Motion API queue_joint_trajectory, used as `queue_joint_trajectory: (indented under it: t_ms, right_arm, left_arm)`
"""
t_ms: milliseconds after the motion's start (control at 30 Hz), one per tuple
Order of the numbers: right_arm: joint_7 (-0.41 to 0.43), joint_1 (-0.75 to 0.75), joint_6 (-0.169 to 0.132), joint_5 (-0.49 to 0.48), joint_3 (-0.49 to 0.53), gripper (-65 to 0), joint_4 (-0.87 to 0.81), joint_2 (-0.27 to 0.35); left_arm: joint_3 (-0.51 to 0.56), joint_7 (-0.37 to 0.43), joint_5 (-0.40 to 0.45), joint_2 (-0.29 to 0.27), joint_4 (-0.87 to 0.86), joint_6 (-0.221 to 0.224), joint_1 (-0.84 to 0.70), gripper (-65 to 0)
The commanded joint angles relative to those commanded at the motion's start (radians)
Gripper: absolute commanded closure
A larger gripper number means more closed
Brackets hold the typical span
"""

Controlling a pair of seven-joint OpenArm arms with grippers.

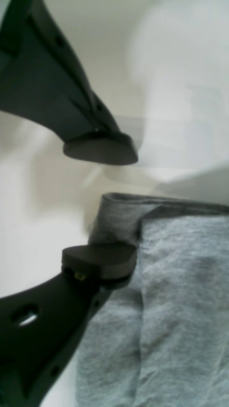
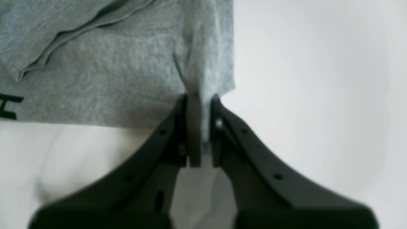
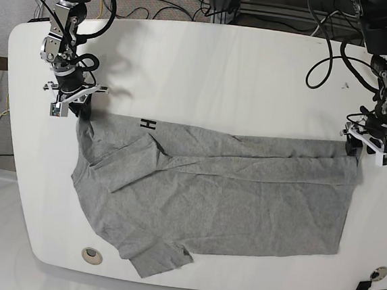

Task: Fold the T-shirt properly
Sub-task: 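Regrasp the folded edge with both grippers and drag it back to straighten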

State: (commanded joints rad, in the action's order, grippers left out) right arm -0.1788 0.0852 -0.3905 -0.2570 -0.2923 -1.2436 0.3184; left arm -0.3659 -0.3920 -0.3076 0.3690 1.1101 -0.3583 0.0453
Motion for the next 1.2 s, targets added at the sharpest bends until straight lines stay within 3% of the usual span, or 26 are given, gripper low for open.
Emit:
queue_joint_trajectory:
  t_ms: [33, 133, 467, 967, 1200]
  right_arm:
    - [0.0, 0.0, 0.0, 0.0, 0.0, 0.0, 0.0, 0.0]
    - [0.002, 0.0, 0.0, 0.0, 0.0, 0.0, 0.0, 0.0]
    - [0.003, 0.021, -0.002, 0.0, 0.0, 0.0, -0.002, 0.0]
    - [0.0, 0.33, -0.002, 0.0, -0.002, 0.0, -0.285, 0.0]
    - [0.0, 0.488, 0.0, 0.0, -0.002, 0.0, -0.387, 0.002]
  left_arm:
    - [0.0, 0.0, 0.0, 0.0, 0.0, 0.0, 0.0, -28.1]
    - [0.0, 0.0, 0.002, 0.0, 0.0, 0.005, 0.002, 0.0]
    - [0.052, -0.003, 0.002, 0.006, 0.0, 0.003, -0.017, 0.0]
    - [-0.003, -0.006, 0.0, 0.002, 0.382, 0.002, -0.46, 0.0]
    - [-0.041, -0.006, 0.0, 0.006, 0.46, 0.0, -0.618, 0.0]
